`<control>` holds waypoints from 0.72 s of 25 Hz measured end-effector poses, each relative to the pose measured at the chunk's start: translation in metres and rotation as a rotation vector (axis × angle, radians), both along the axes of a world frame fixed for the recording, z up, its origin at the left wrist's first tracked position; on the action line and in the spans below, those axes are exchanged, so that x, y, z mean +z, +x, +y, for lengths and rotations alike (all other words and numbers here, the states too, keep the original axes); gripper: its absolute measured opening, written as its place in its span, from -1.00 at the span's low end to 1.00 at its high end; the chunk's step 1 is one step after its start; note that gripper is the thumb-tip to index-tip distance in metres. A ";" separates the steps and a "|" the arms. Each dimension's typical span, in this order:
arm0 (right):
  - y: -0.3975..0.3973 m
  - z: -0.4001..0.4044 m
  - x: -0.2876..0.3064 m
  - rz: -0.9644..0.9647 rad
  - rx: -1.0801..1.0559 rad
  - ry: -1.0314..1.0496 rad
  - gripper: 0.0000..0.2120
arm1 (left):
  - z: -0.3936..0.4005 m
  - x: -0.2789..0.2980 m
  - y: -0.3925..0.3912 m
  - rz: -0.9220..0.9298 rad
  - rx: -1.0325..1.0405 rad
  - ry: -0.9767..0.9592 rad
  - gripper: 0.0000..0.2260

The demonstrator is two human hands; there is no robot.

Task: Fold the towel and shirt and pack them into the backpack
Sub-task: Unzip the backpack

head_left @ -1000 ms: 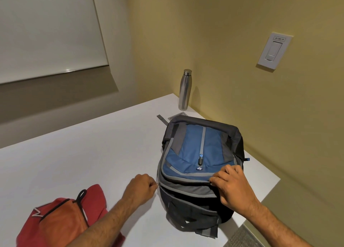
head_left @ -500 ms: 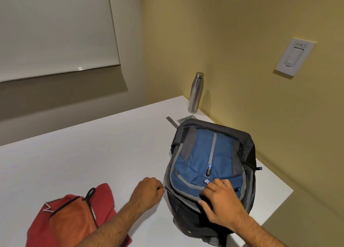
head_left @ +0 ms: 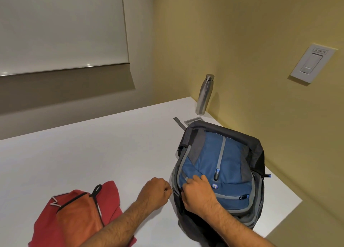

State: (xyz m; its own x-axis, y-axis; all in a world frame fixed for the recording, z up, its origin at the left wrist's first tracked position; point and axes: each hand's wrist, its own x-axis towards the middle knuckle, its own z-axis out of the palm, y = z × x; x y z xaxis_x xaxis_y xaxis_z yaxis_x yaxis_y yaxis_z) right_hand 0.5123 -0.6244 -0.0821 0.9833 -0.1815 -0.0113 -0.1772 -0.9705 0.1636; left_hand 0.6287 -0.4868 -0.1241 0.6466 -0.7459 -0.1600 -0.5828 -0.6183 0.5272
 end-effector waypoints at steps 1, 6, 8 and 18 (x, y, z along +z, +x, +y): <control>0.000 0.000 0.000 -0.001 0.015 -0.007 -0.66 | -0.001 0.000 0.001 0.001 0.000 -0.005 -0.76; -0.004 -0.006 0.017 -0.134 0.031 0.016 -0.65 | -0.004 0.000 0.007 -0.006 -0.008 -0.009 -0.78; -0.004 -0.012 0.025 -0.200 0.012 0.024 -0.66 | -0.007 -0.001 0.011 -0.008 0.003 -0.006 -0.78; -0.007 -0.031 0.050 -0.366 -0.020 0.057 -0.79 | -0.048 0.008 0.051 -0.130 -0.047 0.091 -0.74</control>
